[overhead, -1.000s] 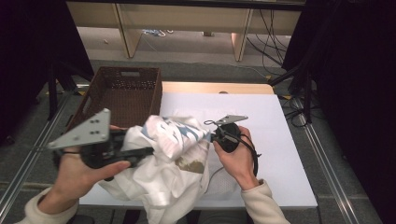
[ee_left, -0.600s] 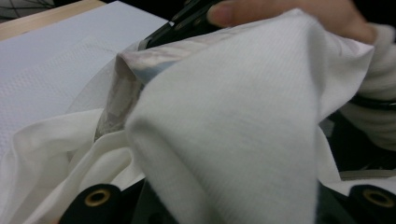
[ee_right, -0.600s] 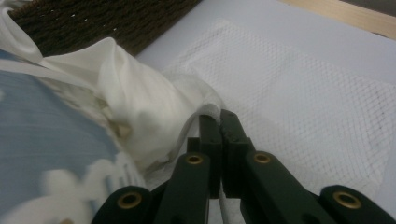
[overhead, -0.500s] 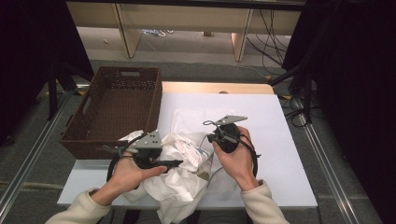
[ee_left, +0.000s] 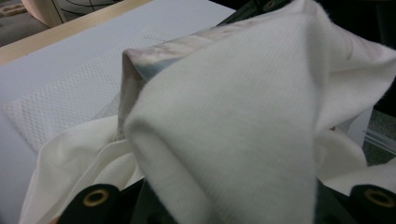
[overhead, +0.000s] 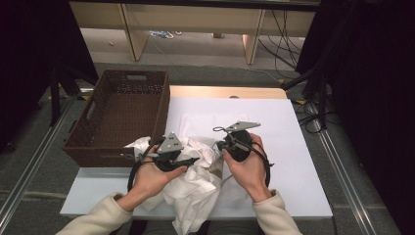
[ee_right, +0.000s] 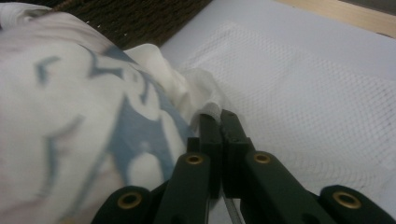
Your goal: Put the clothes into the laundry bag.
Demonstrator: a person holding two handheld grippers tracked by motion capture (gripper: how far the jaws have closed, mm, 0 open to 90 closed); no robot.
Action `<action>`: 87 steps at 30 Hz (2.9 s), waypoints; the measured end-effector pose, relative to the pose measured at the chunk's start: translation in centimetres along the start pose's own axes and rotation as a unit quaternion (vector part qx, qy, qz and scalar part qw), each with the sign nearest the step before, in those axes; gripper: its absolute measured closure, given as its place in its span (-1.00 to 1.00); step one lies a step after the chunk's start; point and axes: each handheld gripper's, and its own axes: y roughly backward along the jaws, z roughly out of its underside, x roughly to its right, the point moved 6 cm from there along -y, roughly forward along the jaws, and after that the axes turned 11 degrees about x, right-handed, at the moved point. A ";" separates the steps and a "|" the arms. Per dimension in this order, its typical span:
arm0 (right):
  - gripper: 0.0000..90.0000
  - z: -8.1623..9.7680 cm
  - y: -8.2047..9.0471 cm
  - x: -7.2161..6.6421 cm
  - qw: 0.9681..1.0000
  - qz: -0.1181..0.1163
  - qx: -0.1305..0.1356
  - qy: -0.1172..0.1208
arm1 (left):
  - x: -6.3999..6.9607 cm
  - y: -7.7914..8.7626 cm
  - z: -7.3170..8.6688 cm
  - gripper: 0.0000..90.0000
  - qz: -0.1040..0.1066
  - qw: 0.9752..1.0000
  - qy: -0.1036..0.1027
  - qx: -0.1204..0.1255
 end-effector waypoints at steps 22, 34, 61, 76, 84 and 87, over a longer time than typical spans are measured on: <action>1.00 0.0 0.0 -0.6 1.000 -0.020 0.008 -0.017 | 1.6 -0.9 1.0 -0.38 0.054 0.997 -0.044 -0.019; 1.00 0.1 0.0 -1.4 1.000 -0.022 -0.003 -0.020 | 1.8 -1.7 -0.1 0.04 0.076 0.994 -0.079 0.003; 1.00 -0.5 1.1 -2.7 0.997 -0.068 0.008 -0.018 | 0.2 -7.0 1.4 0.75 0.012 0.997 -0.072 -0.034; 1.00 -0.2 0.9 -2.0 0.998 -0.049 -0.005 -0.035 | 0.6 -3.0 0.7 -0.36 0.034 0.996 -0.068 -0.036; 1.00 -0.3 0.9 -2.2 0.998 -0.049 -0.001 -0.025 | -1.3 -2.4 1.3 -0.65 0.038 0.997 -0.050 -0.051; 1.00 -0.2 0.7 -2.3 0.999 -0.051 0.007 -0.017 | -1.8 -3.6 1.9 -0.68 0.040 0.996 -0.043 -0.061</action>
